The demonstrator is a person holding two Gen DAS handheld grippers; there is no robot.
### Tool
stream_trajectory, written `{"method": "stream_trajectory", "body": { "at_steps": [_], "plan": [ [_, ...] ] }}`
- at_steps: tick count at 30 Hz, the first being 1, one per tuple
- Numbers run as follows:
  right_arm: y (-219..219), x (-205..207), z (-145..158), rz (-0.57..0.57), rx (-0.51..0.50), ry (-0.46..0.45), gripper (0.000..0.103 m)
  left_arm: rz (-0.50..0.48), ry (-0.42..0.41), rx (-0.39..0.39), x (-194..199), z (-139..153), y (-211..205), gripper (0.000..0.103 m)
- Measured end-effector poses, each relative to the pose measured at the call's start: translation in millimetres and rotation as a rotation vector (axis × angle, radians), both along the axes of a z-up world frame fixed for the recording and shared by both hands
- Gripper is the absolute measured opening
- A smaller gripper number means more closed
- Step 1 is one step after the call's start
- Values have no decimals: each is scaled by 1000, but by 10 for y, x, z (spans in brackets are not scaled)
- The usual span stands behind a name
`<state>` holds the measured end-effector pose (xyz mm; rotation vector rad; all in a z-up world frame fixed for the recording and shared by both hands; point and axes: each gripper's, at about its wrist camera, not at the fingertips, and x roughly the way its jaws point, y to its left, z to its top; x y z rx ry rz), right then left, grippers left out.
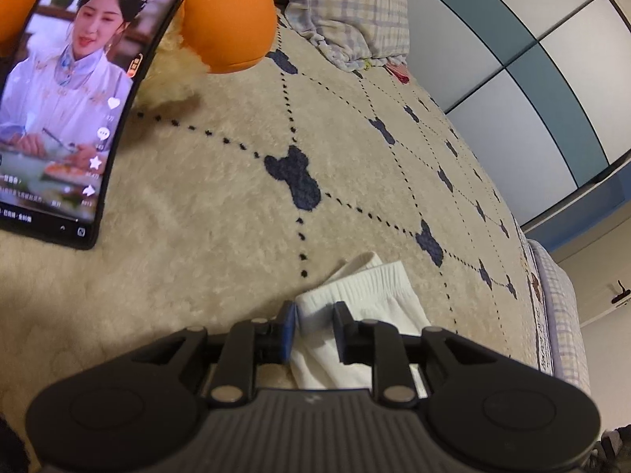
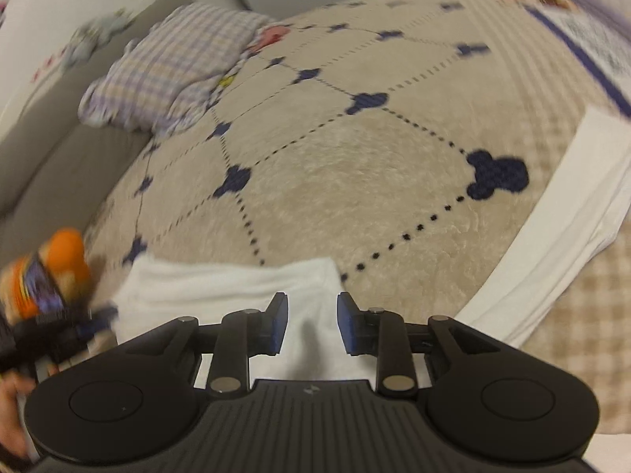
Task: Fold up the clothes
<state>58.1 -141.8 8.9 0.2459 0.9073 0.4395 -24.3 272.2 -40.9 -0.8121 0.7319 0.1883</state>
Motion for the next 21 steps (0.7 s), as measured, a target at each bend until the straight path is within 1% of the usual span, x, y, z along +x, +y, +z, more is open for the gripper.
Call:
{"method": "stream_trajectory", "body": {
  "at_steps": [6,13,16,21],
  "plan": [
    [135,-273,129,125,-114,-95,30,-1,12,38,-14,12,6,20],
    [376,-604,21,329,-306,-182,30,-6,16,41,-47,16,23,19],
    [404,-626,-16,363,-359,-215,30,-9,18,48,-41,14,12,19],
    [484,-562,-74,464,-436,-262,30,-11,22,58,-28,17,-3,19]
  ]
}}
